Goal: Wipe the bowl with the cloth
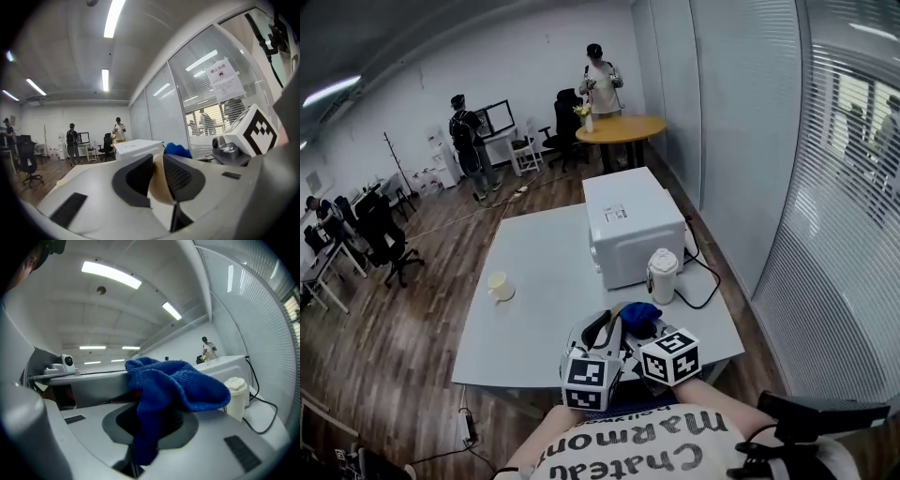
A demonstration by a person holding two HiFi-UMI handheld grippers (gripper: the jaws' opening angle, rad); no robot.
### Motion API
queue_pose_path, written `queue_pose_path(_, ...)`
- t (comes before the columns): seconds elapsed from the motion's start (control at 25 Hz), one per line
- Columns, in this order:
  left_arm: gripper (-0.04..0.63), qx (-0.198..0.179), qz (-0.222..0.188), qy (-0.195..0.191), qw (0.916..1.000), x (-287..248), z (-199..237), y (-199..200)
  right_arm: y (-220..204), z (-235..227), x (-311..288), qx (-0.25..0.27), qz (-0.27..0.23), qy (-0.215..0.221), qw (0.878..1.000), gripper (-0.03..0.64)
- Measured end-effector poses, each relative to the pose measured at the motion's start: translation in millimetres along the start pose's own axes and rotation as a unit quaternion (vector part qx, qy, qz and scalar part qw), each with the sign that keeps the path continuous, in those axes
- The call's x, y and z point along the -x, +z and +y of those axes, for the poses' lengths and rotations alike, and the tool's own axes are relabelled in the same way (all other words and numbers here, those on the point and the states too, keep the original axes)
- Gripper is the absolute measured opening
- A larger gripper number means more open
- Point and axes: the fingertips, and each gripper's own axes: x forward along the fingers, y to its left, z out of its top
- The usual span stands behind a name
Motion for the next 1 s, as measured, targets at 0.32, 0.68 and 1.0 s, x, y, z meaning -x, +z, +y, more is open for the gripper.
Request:
queue_pose_path(0.32, 0.080, 0.030, 0.032, 0.039, 0.9983, 4.7, -16.3, -35.9, -53.0, -13.0, 15.0, 0.097, 0.076, 0.009, 0.992, 0.067)
queue_pose_path(0.68, 0.077, 0.064, 0.084, 0.050, 0.9932, 22.6, -26.7, -75.2, -88.1, -13.4, 27.9, 0.157, 0.101, -0.023, 0.982, 0.067)
queue_pose_path(1.0, 0.071, 0.129, 0.088, 0.072, 0.9851, 32.3, -18.5, -94.5, -88.6, -20.8, 29.3, 0.172, 0.097, -0.033, 0.980, 0.067)
